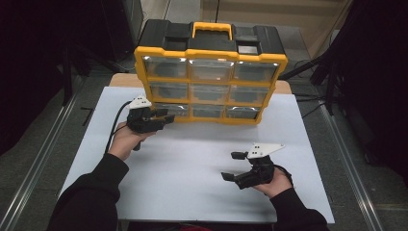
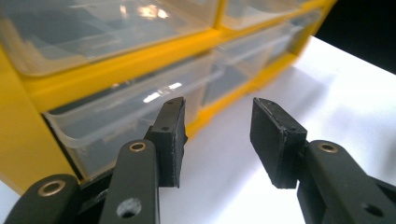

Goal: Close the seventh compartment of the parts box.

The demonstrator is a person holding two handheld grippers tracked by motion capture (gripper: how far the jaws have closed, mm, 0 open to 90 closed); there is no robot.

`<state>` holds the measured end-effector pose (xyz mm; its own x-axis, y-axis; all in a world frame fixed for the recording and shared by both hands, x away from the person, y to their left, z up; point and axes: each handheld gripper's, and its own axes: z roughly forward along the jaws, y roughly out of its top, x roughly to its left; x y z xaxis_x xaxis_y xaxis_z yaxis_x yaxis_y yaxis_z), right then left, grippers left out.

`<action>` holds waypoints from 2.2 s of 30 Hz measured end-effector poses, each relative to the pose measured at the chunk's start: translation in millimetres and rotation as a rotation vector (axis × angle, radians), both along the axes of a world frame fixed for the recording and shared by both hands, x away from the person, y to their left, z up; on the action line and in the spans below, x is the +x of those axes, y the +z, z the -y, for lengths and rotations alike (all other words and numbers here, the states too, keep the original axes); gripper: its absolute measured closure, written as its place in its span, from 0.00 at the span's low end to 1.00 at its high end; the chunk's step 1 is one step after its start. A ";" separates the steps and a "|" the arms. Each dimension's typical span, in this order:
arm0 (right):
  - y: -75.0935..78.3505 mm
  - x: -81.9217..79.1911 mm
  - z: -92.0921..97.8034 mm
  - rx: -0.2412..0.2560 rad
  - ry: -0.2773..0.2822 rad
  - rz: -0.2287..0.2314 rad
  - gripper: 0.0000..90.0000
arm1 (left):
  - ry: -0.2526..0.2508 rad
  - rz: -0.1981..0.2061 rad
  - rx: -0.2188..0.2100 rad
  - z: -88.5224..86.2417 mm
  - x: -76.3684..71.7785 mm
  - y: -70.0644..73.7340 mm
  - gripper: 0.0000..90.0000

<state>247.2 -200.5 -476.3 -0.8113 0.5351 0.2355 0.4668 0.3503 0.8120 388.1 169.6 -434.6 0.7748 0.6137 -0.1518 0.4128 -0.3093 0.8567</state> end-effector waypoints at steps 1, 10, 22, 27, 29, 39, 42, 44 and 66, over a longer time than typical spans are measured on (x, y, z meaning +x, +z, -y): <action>0.0 -0.1 0.2 0.001 0.000 0.001 0.18 | -0.009 0.000 -0.003 -1.2 -1.8 1.2 0.60; 1.5 -1.1 -0.6 0.006 0.004 0.005 0.18 | -0.046 -0.014 -0.062 -8.9 -15.4 8.0 0.49; 2.1 -0.8 0.4 0.012 -0.001 0.006 0.18 | -0.076 -0.046 0.007 -5.6 -26.2 0.6 0.35; 2.5 -1.3 0.6 0.014 -0.002 0.005 0.18 | -0.083 -0.033 0.021 -4.4 -33.8 -2.7 0.35; 2.8 -1.6 0.4 0.017 0.000 0.004 0.18 | -0.091 -0.033 0.022 -3.9 -37.0 -3.5 0.35; 3.2 -1.9 1.0 0.019 0.000 0.004 0.18 | -0.136 -0.038 0.042 -7.2 -57.1 -11.2 0.35; 3.2 -1.9 0.2 0.020 0.002 0.007 0.18 | -0.152 -0.027 0.057 -7.2 -63.6 -14.1 0.35; 3.3 -2.0 0.6 0.021 0.004 0.006 0.18 | -0.157 -0.023 0.063 -7.6 -68.0 -15.1 0.35; 4.7 -8.4 12.2 0.021 -0.019 0.006 0.17 | -0.145 0.000 0.054 -37.2 -107.0 -19.1 0.35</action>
<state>238.8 -212.6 -471.5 -0.8024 0.5455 0.2420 0.4681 0.3240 0.8221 281.1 206.9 -453.7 0.8561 0.5022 -0.1218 0.3605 -0.4116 0.8370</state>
